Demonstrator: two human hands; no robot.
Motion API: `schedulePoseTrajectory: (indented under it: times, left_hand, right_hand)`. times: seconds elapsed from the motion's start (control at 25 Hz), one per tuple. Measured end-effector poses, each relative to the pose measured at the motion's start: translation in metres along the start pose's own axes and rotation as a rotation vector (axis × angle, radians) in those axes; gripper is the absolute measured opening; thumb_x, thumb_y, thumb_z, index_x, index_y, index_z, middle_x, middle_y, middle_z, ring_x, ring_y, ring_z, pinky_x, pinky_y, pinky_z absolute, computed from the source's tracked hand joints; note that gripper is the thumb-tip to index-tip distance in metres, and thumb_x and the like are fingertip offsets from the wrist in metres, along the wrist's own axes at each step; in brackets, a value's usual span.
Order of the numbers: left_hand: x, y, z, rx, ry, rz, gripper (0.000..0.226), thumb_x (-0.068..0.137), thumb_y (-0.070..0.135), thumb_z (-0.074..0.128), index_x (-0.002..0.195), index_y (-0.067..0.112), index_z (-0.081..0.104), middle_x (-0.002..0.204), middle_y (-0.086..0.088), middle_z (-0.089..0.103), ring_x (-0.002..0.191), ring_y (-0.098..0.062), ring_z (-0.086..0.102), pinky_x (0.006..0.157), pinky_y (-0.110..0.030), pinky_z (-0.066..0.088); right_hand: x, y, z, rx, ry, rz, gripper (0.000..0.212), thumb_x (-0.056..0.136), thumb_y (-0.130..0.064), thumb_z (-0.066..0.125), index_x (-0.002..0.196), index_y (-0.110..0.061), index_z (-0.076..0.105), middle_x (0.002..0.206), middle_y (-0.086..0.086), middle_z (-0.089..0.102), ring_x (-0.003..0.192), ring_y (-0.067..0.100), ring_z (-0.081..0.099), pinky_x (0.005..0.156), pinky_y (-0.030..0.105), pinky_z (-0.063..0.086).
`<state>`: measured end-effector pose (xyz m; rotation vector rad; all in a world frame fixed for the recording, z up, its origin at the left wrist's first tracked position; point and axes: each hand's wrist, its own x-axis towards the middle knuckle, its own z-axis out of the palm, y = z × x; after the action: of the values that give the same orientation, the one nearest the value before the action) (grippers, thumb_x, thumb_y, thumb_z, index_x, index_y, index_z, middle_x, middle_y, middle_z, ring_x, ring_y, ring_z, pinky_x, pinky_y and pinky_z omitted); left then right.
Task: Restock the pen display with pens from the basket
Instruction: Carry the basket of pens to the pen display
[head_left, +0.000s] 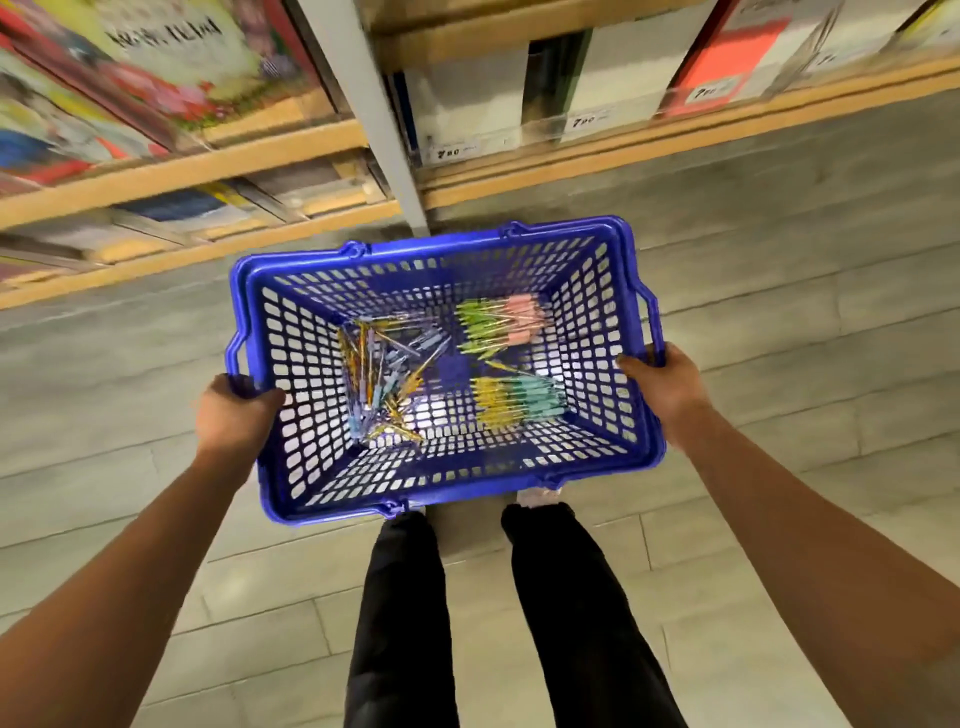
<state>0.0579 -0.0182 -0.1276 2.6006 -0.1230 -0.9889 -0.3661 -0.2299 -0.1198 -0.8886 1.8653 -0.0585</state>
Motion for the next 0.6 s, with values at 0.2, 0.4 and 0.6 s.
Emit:
schedulePoseTrajectory:
  times: [0.2, 0.4, 0.6]
  left_hand:
    - [-0.092, 0.043, -0.11, -0.122, -0.065, 0.118, 0.024, 0.082, 0.015, 0.077, 0.1, 0.011, 0.06, 0.091, -0.01, 0.069, 0.081, -0.029, 0.067, 0.076, -0.041, 0.058]
    - [-0.19, 0.091, -0.214, -0.302, -0.053, 0.312, 0.016, 0.085, 0.016, 0.074, 0.088, 0.024, 0.06, 0.085, 0.008, 0.068, 0.071, -0.01, 0.062, 0.071, -0.028, 0.054]
    - [-0.263, 0.143, -0.294, -0.382, -0.198, 0.515, 0.015, 0.089, 0.014, 0.071, 0.093, 0.028, 0.066, 0.091, 0.003, 0.07, 0.082, -0.017, 0.061, 0.083, -0.036, 0.052]
  right_hand:
    - [-0.133, -0.055, -0.074, 0.037, 0.02, -0.118, 0.027, 0.093, -0.041, 0.067, 0.105, -0.016, 0.065, 0.098, 0.002, 0.075, 0.089, 0.022, 0.073, 0.09, 0.047, 0.058]
    - [-0.274, -0.097, -0.142, 0.225, 0.134, -0.207, 0.019, 0.089, -0.04, 0.072, 0.088, -0.025, 0.061, 0.097, 0.006, 0.076, 0.073, 0.007, 0.074, 0.07, 0.027, 0.062]
    - [-0.385, -0.106, -0.198, 0.353, 0.245, -0.251, 0.019, 0.086, -0.042, 0.074, 0.086, -0.026, 0.062, 0.095, 0.005, 0.077, 0.087, 0.023, 0.076, 0.085, 0.044, 0.061]
